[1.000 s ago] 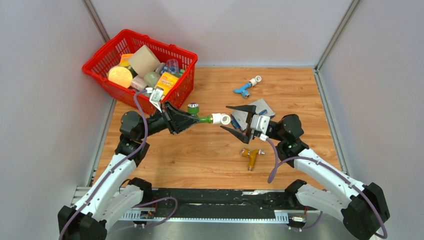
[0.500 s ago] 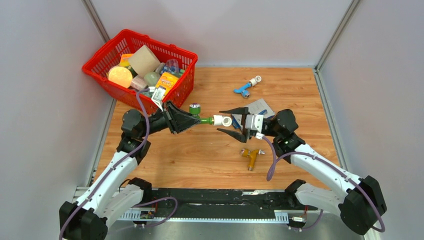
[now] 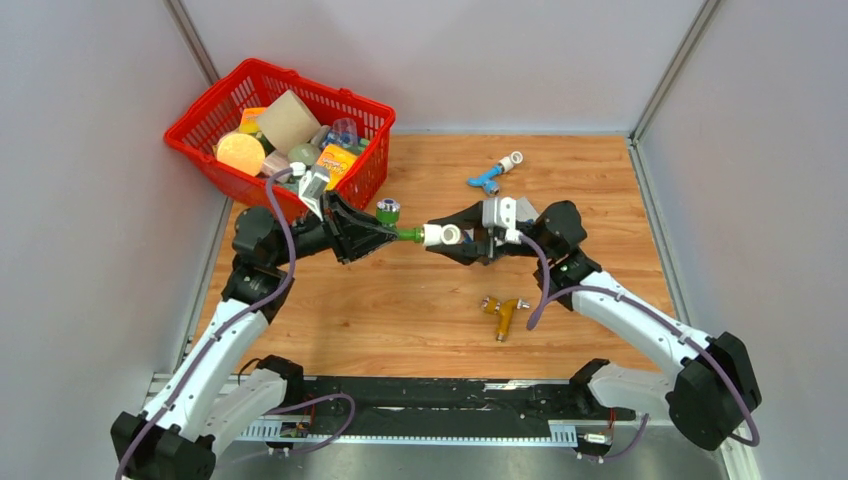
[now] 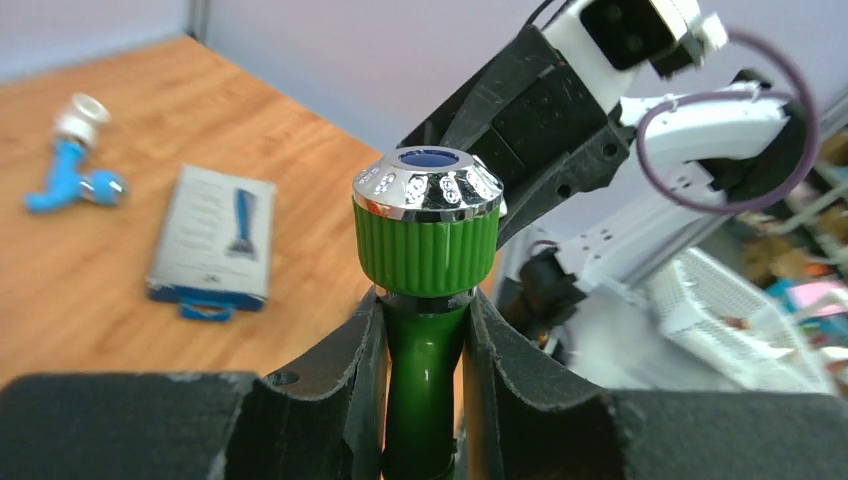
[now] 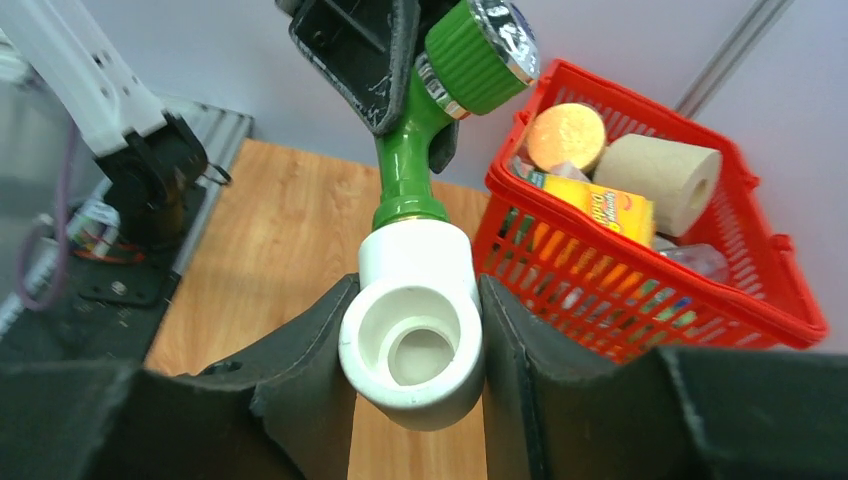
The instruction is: Install the water faucets
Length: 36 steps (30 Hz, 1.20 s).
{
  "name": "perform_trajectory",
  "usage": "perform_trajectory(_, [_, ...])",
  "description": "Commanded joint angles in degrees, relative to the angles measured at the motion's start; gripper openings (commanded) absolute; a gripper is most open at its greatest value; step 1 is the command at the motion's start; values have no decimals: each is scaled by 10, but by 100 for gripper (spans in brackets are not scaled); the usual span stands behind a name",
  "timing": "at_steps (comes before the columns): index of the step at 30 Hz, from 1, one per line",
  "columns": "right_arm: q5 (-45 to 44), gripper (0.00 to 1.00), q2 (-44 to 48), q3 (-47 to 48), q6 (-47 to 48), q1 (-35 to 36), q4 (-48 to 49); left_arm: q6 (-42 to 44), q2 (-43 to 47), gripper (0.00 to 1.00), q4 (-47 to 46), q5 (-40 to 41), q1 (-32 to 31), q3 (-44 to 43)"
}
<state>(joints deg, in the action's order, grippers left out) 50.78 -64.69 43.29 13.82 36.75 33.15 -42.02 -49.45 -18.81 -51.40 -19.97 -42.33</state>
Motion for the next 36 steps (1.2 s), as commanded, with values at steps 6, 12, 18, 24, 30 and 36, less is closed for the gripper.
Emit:
perform_trajectory(6, [70, 0, -126, 136, -526, -6, 107, 419, 54, 0, 236, -13, -2, -103])
perform_trajectory(12, [54, 0, -251, 183, -874, -20, 162, 493, 63, 0, 275, -16, -3, -127])
perform_trajectory(18, [58, 7, -346, 144, -1131, -12, 381, 512, 93, 0, 287, 3, -16, -104])
perform_trajectory(24, [35, 37, -275, 173, -910, -17, 170, 481, 124, 0, 263, 28, -17, -63])
perform_trajectory(30, [-11, 60, -190, 182, -708, -57, 19, 362, 131, 0, 200, 60, -17, -28])
perform_trajectory(36, [-15, 71, -112, 157, -567, -106, -3, 197, 124, 0, 48, 73, -16, 37])
